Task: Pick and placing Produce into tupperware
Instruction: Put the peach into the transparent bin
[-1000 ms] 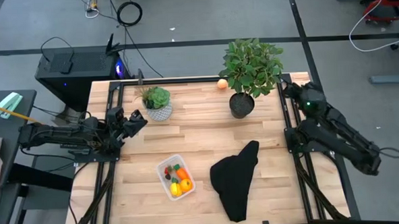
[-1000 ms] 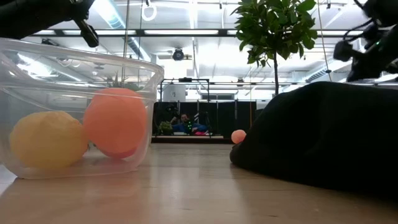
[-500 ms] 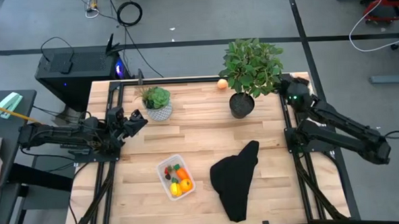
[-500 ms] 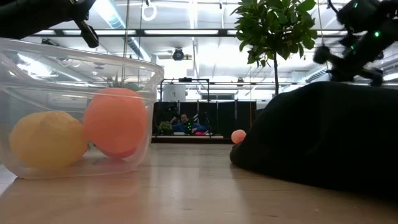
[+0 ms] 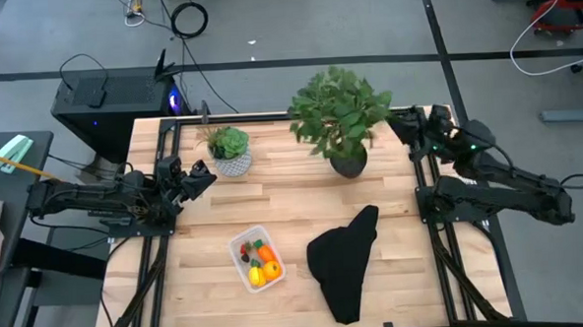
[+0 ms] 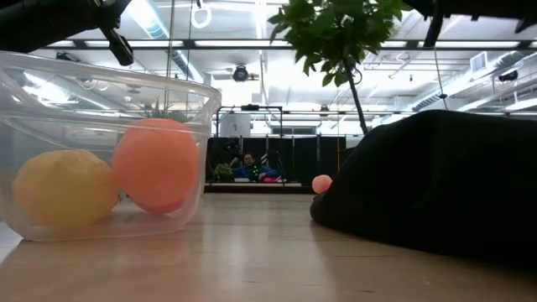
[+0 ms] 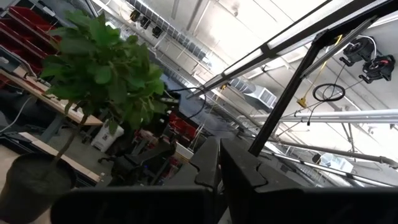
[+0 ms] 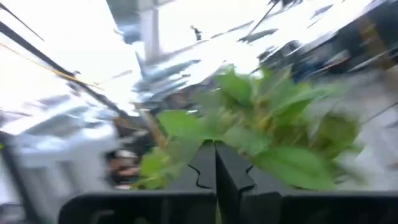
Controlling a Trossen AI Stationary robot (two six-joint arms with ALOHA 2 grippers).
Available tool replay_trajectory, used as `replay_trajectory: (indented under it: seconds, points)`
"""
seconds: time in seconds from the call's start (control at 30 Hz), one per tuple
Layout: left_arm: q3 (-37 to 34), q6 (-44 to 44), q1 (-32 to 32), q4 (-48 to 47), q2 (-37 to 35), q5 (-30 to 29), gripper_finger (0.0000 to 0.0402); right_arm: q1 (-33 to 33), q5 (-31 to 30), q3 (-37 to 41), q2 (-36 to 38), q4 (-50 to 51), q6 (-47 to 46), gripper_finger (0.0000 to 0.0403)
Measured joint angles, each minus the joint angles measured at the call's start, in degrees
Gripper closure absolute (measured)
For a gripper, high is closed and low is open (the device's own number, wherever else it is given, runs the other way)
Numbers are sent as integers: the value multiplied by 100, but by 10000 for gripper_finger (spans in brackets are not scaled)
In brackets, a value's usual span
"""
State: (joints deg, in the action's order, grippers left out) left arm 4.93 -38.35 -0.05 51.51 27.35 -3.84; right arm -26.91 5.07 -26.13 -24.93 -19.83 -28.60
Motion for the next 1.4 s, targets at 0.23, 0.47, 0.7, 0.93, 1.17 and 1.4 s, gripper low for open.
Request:
replay_trajectory:
  seconds: [0.23, 0.47, 0.7, 0.93, 1.17, 1.4]
  points:
    - [-1, -1, 0, 3, 0, 0, 373, 31, -1154, -1069, -18, 1472, 1380, 403]
    - [-2, 8, -2, -79, 0, 0, 374, -1, -1165, -1512, -20, 2213, 1504, 403]
    - [0, 13, -2, -83, 0, 0, 377, 10, -1165, -1512, -65, 2441, 1316, 403]
    - [-2, 16, -1, -85, 0, 0, 367, 10, -992, -1512, -60, 2410, 1218, 403]
    - [-2, 15, -2, -85, 0, 0, 370, 10, -824, -1512, -57, 1887, 1278, 403]
    - [-2, 15, -2, -85, 0, 0, 376, 10, -842, -1512, -59, 1446, 1360, 403]
